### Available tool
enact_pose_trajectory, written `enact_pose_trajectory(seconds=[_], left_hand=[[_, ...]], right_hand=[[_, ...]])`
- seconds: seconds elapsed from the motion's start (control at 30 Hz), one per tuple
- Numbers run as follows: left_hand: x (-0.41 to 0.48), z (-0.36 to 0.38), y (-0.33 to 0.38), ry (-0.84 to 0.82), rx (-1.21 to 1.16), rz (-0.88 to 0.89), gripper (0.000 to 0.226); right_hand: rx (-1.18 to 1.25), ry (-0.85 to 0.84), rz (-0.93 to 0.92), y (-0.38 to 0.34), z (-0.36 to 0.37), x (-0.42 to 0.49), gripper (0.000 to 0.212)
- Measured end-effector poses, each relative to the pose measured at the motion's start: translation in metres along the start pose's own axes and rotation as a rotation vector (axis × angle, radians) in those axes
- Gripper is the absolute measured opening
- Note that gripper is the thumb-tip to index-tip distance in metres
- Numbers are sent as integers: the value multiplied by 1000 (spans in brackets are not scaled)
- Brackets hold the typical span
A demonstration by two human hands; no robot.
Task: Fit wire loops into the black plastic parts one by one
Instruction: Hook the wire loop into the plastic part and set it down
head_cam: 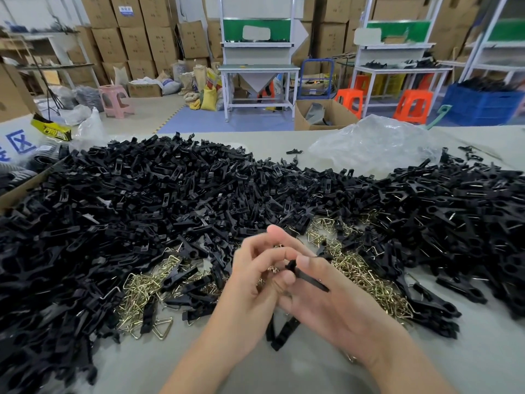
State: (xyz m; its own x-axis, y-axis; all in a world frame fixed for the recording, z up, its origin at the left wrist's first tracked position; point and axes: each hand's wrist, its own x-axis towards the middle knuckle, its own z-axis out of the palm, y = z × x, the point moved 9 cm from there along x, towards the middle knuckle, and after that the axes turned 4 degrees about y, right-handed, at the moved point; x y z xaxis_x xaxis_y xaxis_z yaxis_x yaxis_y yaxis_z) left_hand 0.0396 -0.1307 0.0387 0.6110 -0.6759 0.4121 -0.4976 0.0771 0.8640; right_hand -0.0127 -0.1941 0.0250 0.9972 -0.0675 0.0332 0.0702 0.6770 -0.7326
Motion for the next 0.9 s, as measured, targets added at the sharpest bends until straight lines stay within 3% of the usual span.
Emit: enact_pose_trajectory(seconds=[0.13, 0.23, 0.37, 0.53, 0.9], left_hand=[[0, -3, 1, -5, 147, 89, 28], [0, 0, -3, -40, 238, 106, 43], [-4, 7, 0, -33, 209, 146, 41], [-3, -4, -7, 63, 43, 58, 60], [-4, 1, -14, 38, 57, 17, 57]], right_hand=[[-41, 35, -9, 1, -2, 1, 47], [-202, 172, -22, 2, -14, 5, 38], [-312, 263, -44, 3, -22, 7, 30], [-274, 294, -52, -1, -24, 6, 25], [-283, 336, -62, 2, -30, 9, 19]])
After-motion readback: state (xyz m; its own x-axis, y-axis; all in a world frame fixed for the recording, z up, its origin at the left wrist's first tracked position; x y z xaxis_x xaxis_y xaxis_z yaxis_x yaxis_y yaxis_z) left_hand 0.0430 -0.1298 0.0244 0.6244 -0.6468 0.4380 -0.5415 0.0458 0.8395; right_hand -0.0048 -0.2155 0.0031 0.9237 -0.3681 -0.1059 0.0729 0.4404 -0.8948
